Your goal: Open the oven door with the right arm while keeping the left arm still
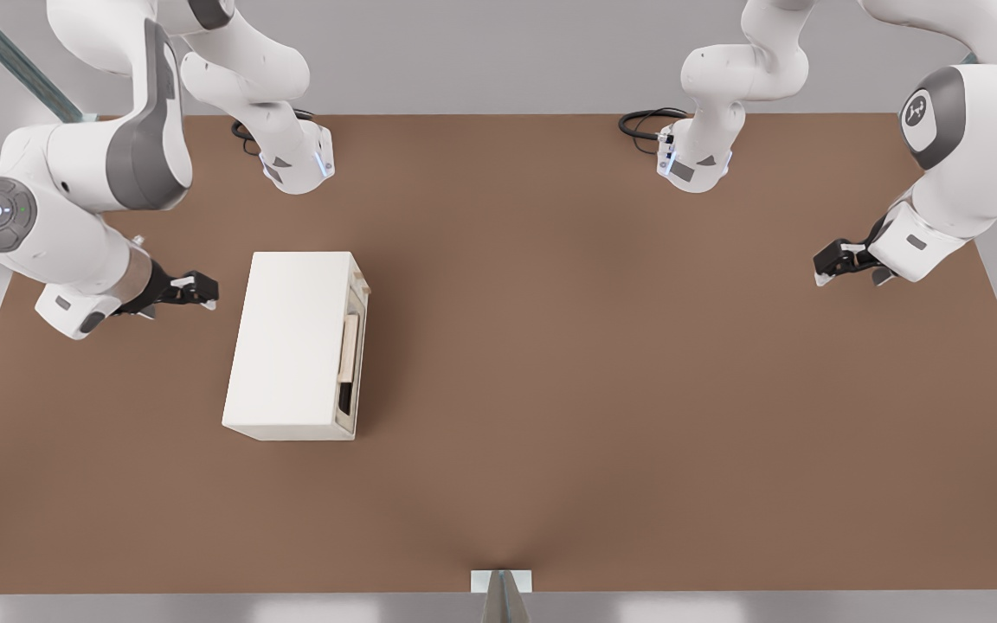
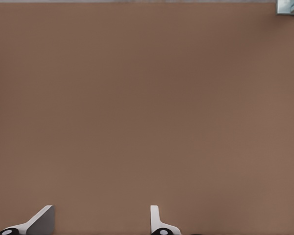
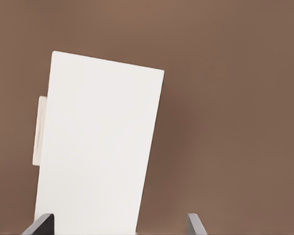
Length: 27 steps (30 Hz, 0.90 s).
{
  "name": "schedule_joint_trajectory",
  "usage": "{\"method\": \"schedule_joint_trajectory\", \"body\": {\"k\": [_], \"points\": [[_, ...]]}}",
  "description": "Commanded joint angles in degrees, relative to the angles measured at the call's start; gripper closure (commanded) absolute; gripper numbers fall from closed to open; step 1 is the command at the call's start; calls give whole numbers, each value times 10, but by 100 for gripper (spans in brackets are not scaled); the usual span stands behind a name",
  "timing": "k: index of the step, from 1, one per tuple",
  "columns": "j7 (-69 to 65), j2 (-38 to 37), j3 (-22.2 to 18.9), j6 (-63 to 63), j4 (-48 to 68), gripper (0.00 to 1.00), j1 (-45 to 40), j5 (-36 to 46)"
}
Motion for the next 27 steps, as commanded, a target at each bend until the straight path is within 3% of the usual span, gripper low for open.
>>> {"method": "schedule_joint_trajectory", "body": {"k": [1,4,5,7,9,12,14,22,27], "points": [[-54,0,0,-6,0,0,1,0],[-63,37,4,0,0,3,27,-25],[-77,50,10,1,0,100,54,-88],[46,124,11,-14,0,100,144,-172],[133,190,9,-16,7,100,203,-314],[404,205,-25,-74,7,100,317,-323],[468,214,-47,-89,7,100,360,-323],[555,291,-56,-112,43,100,398,-349],[575,301,-56,-108,41,100,399,-350]]}}
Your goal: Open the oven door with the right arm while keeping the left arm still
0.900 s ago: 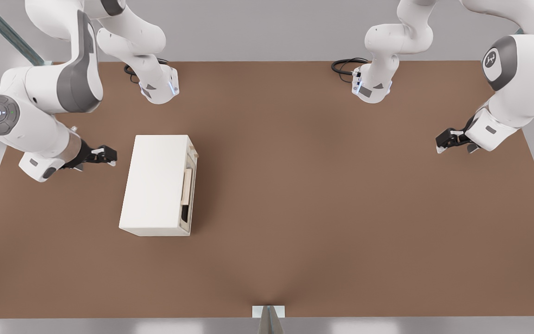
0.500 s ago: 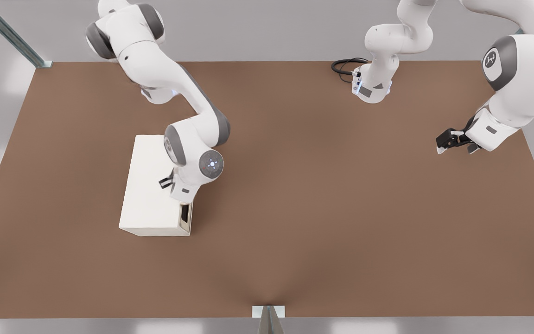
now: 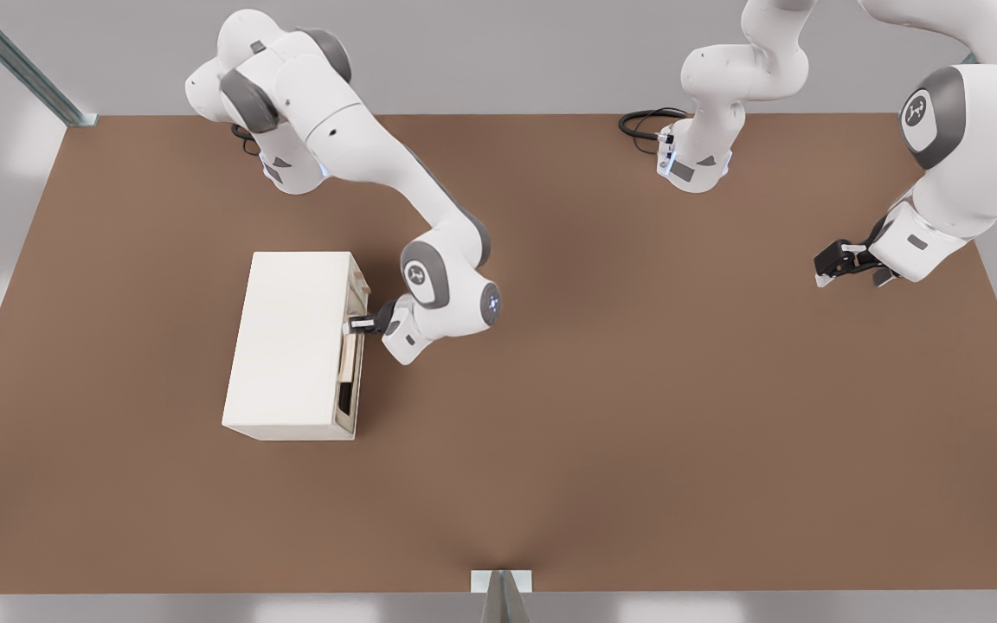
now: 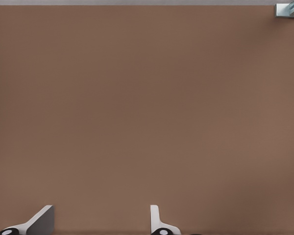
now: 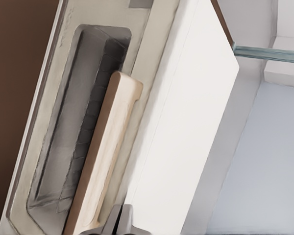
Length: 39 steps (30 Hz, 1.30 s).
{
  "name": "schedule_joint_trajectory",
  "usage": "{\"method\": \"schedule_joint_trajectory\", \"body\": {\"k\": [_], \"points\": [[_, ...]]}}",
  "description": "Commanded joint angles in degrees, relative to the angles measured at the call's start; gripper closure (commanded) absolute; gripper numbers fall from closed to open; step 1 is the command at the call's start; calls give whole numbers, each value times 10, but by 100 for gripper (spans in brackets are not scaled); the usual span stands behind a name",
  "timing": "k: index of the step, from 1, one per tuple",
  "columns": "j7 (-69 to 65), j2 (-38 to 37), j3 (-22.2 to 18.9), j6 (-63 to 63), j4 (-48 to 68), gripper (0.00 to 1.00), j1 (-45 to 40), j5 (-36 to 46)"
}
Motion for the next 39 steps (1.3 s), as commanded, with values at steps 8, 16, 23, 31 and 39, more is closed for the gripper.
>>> {"method": "schedule_joint_trajectory", "body": {"k": [8,16,23,31,39], "points": [[259,26,0,-1,1,100,3,-27],[264,32,0,-1,-2,100,4,-27],[260,32,4,51,31,100,12,-25],[-82,-153,33,180,74,25,-193,328],[-315,-301,27,110,-15,0,-320,385]]}}
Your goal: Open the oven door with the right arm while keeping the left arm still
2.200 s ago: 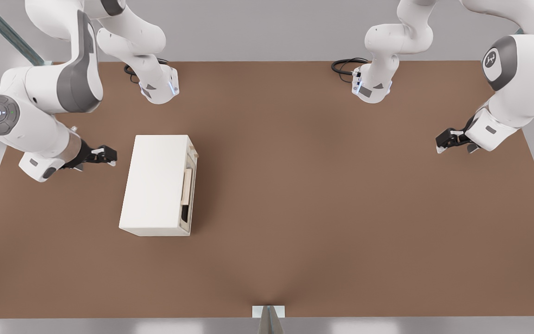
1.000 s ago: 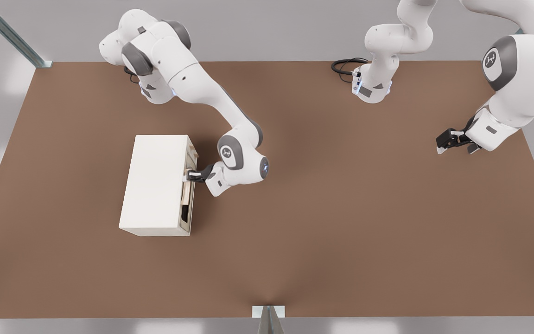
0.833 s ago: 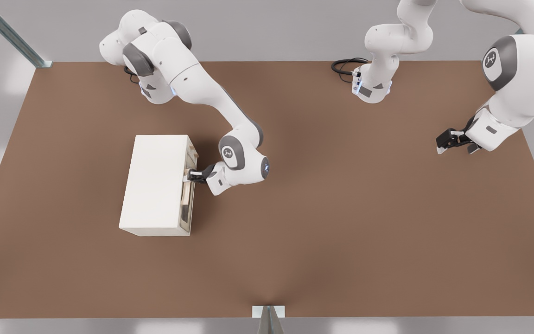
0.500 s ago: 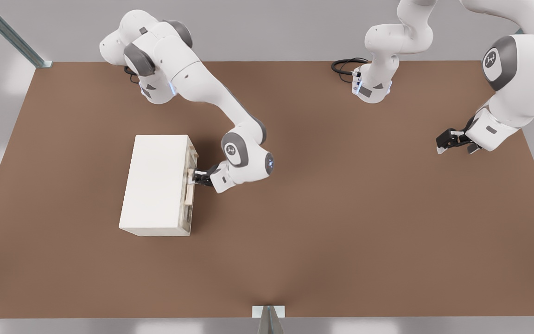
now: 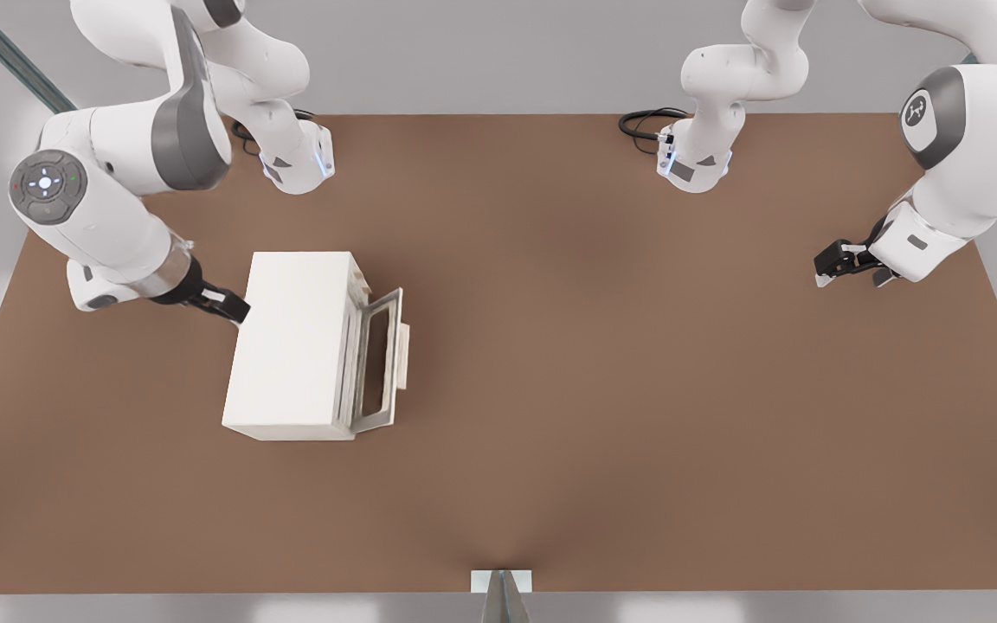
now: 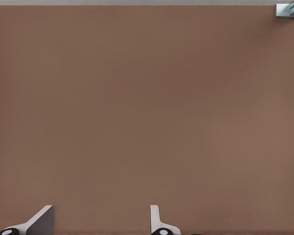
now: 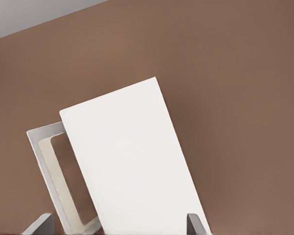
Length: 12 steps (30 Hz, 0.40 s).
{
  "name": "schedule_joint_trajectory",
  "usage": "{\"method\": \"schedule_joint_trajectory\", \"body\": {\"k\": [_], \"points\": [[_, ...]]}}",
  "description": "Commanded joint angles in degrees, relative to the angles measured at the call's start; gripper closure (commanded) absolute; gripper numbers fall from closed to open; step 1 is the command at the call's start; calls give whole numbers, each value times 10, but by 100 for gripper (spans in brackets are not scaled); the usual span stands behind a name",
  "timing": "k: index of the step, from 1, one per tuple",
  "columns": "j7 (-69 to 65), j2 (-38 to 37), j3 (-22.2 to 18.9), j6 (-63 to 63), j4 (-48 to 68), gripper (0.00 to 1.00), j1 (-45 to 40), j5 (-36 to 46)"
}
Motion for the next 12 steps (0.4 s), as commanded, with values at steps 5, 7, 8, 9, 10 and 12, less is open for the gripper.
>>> {"method": "schedule_joint_trajectory", "body": {"k": [5,7,8,9,10,12], "points": [[-321,7,1,-20,30,0,-30,23],[-321,7,1,-22,30,0,-30,23],[-321,7,0,-22,29,0,-30,24],[-321,8,0,-22,30,0,-30,23],[-321,8,0,-22,30,0,-30,23],[-320,8,0,-22,30,0,-30,23]]}}
